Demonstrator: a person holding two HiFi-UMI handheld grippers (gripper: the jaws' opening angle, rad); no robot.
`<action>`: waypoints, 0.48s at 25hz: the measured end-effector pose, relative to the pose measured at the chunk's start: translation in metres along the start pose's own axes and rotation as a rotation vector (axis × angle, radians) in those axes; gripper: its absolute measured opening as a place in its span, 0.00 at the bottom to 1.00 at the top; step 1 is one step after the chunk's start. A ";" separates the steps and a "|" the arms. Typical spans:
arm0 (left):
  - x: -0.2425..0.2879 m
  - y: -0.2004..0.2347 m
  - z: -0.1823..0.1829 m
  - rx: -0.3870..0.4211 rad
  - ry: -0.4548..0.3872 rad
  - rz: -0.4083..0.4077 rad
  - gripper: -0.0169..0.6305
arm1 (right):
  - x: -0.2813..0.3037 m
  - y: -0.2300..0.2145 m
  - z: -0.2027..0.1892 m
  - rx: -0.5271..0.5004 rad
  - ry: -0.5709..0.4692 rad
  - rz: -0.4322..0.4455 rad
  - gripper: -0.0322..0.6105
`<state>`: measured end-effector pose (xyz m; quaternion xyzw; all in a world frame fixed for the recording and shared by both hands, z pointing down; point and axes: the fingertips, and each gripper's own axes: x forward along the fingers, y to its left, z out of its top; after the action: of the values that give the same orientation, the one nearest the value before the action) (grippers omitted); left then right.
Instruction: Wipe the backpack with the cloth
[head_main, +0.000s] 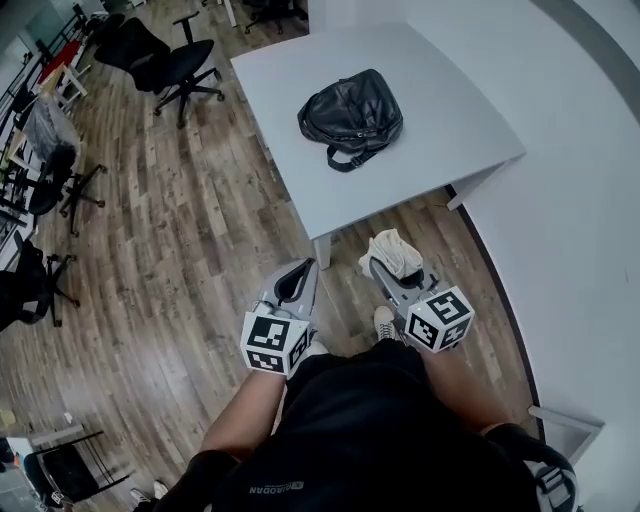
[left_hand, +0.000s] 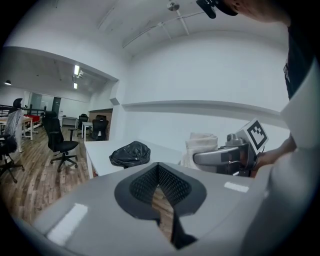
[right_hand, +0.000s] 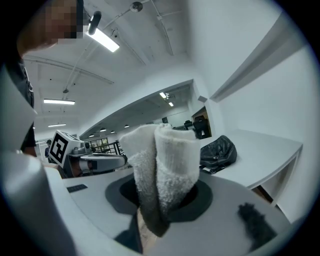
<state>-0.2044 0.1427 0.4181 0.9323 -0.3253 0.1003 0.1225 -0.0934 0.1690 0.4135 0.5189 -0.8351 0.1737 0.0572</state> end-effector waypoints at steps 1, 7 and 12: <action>0.004 -0.003 0.001 0.003 -0.002 -0.008 0.04 | -0.003 -0.005 0.000 0.002 -0.004 -0.011 0.22; 0.035 -0.023 0.009 0.015 -0.014 -0.021 0.04 | -0.017 -0.036 0.010 -0.009 -0.031 -0.021 0.22; 0.057 -0.046 0.019 0.007 -0.024 0.003 0.03 | -0.035 -0.063 0.019 -0.019 -0.027 -0.002 0.22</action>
<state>-0.1294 0.1393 0.4077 0.9334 -0.3276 0.0903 0.1151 -0.0198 0.1671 0.4009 0.5216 -0.8368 0.1586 0.0513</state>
